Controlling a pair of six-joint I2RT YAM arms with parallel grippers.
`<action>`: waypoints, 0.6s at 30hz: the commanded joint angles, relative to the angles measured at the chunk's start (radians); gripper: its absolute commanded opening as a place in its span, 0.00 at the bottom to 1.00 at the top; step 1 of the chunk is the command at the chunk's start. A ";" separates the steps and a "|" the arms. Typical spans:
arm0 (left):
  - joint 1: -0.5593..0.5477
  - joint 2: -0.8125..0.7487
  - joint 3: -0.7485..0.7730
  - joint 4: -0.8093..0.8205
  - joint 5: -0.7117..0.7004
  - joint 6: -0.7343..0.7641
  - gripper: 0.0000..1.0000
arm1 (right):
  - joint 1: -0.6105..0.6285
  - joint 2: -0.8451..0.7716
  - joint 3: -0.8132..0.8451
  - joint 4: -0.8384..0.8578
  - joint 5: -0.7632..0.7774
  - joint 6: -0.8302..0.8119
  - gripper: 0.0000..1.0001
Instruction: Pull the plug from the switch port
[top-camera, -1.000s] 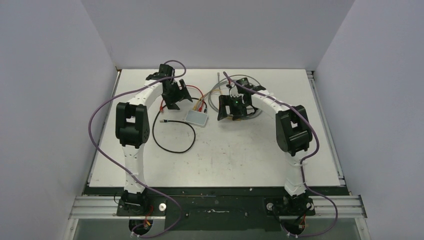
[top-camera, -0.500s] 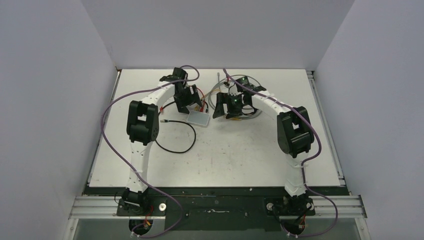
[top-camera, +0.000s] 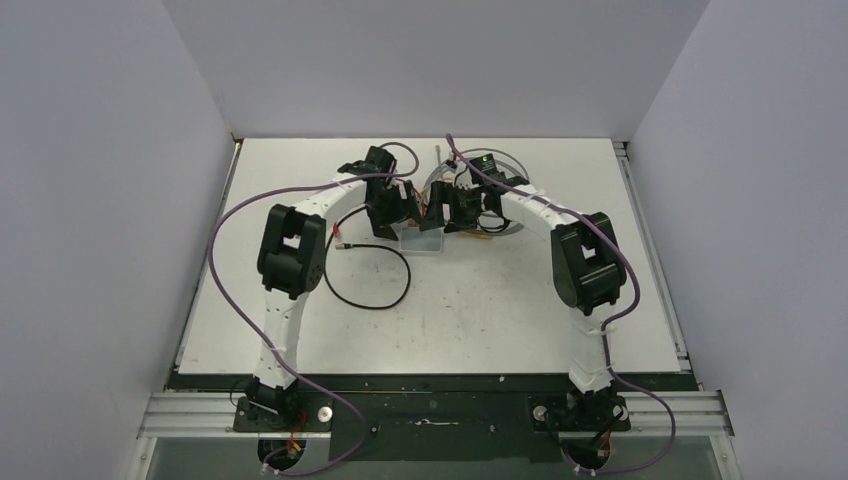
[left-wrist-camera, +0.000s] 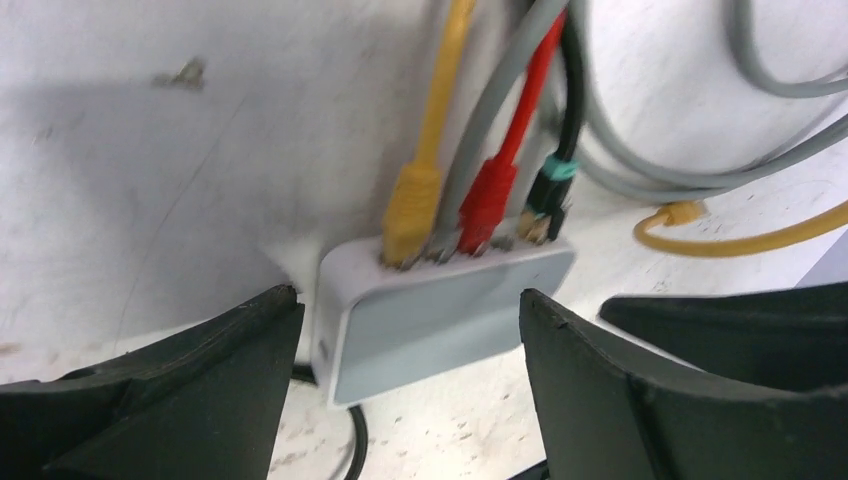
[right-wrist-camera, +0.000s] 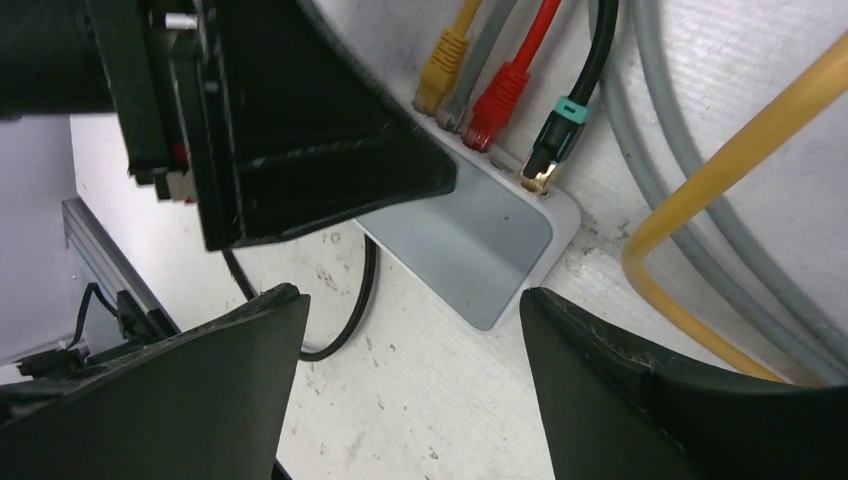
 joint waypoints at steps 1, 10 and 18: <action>0.030 -0.153 -0.150 0.086 -0.016 -0.076 0.79 | 0.010 0.026 0.025 0.078 0.053 0.006 0.79; 0.104 -0.360 -0.481 0.342 0.086 -0.223 0.80 | 0.012 0.119 0.107 0.068 0.036 -0.023 0.72; 0.130 -0.505 -0.607 0.405 0.118 -0.257 0.79 | 0.058 0.126 0.099 0.044 -0.001 -0.038 0.60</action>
